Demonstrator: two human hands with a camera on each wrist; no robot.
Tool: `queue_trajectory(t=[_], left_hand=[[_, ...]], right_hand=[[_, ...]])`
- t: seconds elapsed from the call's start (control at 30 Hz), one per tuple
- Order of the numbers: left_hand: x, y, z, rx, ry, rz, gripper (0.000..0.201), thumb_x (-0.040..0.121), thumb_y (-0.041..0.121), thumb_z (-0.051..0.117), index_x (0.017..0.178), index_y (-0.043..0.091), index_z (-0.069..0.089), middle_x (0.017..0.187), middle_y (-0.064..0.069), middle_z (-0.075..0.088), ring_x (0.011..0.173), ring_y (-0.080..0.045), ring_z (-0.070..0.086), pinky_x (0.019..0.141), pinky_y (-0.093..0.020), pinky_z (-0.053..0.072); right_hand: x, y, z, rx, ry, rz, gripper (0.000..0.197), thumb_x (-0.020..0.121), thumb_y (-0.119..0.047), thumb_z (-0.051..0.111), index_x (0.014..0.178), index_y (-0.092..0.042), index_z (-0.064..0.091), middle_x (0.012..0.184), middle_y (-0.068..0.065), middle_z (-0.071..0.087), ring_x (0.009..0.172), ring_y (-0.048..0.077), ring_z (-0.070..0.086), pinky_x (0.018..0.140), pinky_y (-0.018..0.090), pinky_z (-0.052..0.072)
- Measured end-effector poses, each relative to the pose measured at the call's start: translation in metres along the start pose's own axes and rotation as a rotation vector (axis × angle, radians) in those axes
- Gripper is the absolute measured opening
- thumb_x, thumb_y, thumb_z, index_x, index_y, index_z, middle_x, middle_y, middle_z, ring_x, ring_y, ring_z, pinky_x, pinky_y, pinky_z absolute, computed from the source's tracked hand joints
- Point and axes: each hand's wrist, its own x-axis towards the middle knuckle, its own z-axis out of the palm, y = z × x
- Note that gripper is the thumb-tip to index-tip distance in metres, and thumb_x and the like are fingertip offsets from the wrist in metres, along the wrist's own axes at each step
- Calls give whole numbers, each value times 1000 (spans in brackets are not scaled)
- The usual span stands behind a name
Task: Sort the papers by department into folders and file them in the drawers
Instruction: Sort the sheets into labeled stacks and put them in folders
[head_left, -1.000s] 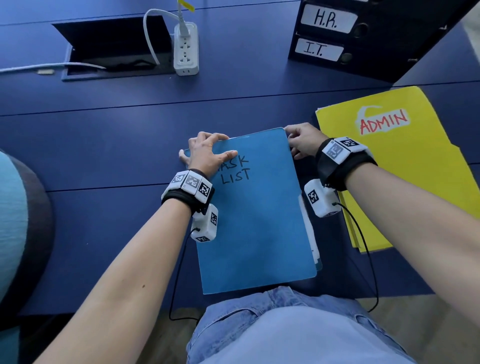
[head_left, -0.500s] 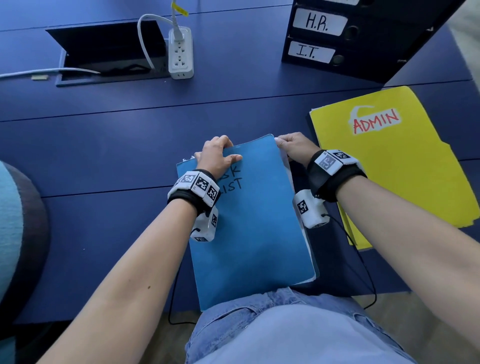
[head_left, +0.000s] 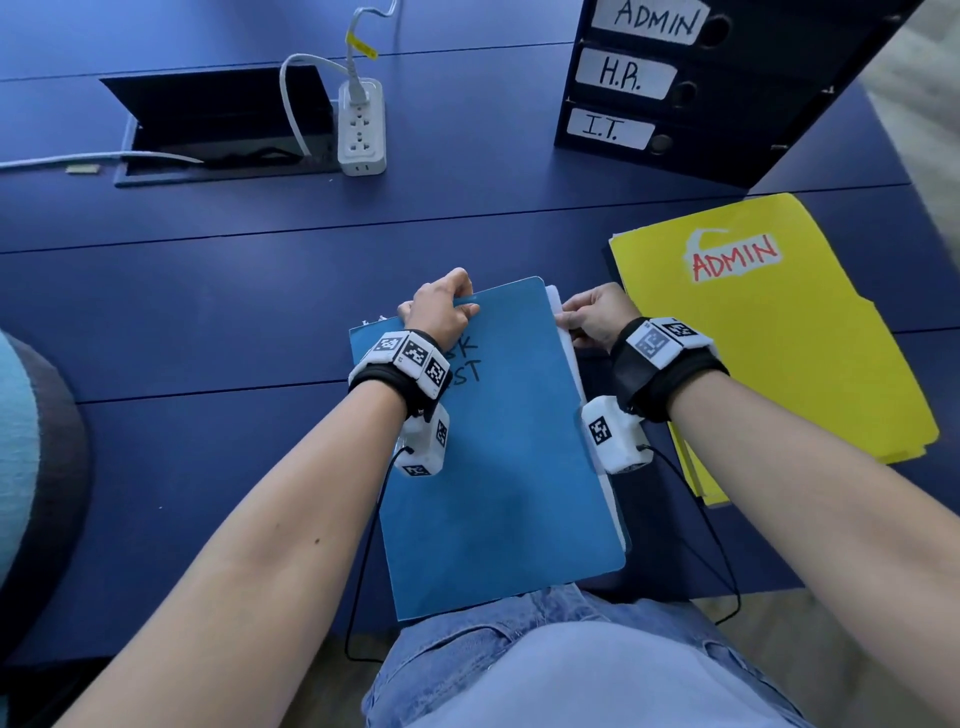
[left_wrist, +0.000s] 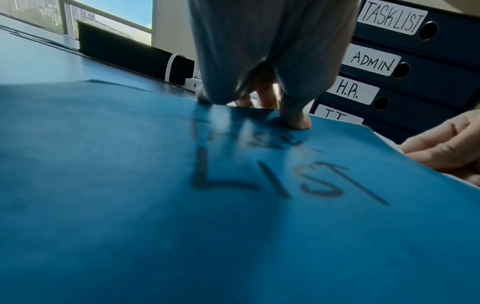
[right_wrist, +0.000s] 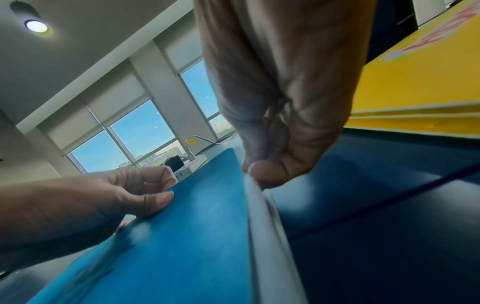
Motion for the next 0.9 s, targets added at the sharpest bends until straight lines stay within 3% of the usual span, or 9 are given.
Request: queue_trajectory(t=[0.23, 0.33, 0.43, 0.53, 0.63, 0.67, 0.73, 0.8, 0.9], left_hand=[[10, 7, 8, 3, 53, -4, 14, 90, 12, 54, 84, 18, 43, 89, 2, 49, 102, -24, 51, 83, -32, 24], [8, 11, 9, -16, 59, -22, 6, 89, 17, 56, 94, 15, 53, 103, -4, 54, 113, -23, 45, 104, -44, 23], [1, 5, 0, -18, 72, -98, 39, 82, 32, 65, 115, 19, 49, 124, -2, 45, 127, -22, 31, 110, -57, 6], [-14, -12, -12, 18, 132, -274, 79, 70, 48, 73, 132, 20, 33, 137, -5, 30, 131, -26, 22, 107, -54, 17], [-39, -29, -16, -30, 177, -486, 98, 62, 58, 74, 133, 10, 27, 137, -11, 25, 128, -30, 23, 103, -47, 29], [-47, -32, -16, -41, 200, -541, 100, 61, 61, 74, 131, 7, 27, 135, -13, 26, 126, -30, 25, 100, -45, 32], [-61, -37, -14, -51, 226, -627, 99, 62, 63, 72, 127, 2, 29, 133, -14, 28, 123, -30, 28, 97, -42, 34], [-70, -41, -10, -75, 229, -693, 98, 65, 64, 68, 127, -2, 28, 134, -14, 28, 123, -30, 30, 96, -39, 34], [-80, -43, -5, -133, 208, -738, 96, 70, 62, 66, 130, -3, 27, 135, -15, 28, 124, -31, 32, 95, -38, 34]], right_hand=[[5, -8, 2, -74, -47, 16, 16, 88, 6, 52, 95, 4, 66, 83, 13, 61, 59, 17, 56, 72, 32, 56], [0, -5, 3, -31, 29, 21, 12, 85, 2, 60, 95, 5, 67, 85, 12, 63, 61, 16, 58, 71, 28, 56], [-8, -1, 3, -40, 161, 48, 9, 87, -5, 59, 89, -2, 67, 80, 13, 62, 65, 22, 61, 68, 29, 55], [-21, 5, 4, -114, 186, 104, 7, 85, -9, 53, 78, -6, 55, 78, 12, 56, 68, 27, 56, 67, 36, 55], [-36, 14, 8, -250, 122, 131, 15, 83, -19, 52, 73, -8, 49, 71, 8, 50, 75, 28, 53, 79, 42, 53], [-42, 15, 11, -268, 107, 141, 15, 84, -20, 51, 75, -9, 49, 75, 9, 50, 81, 28, 52, 83, 42, 51], [-51, 23, 16, -290, 82, 154, 25, 89, -20, 46, 107, -5, 53, 113, 15, 49, 102, 32, 51, 92, 44, 47], [-63, 29, 24, -327, 75, 166, 44, 92, -17, 41, 132, 2, 36, 140, 19, 29, 118, 35, 44, 98, 42, 42], [-82, 36, 40, -372, 92, 117, 39, 91, -12, 36, 126, 3, 41, 140, 21, 27, 124, 37, 35, 100, 37, 33]])
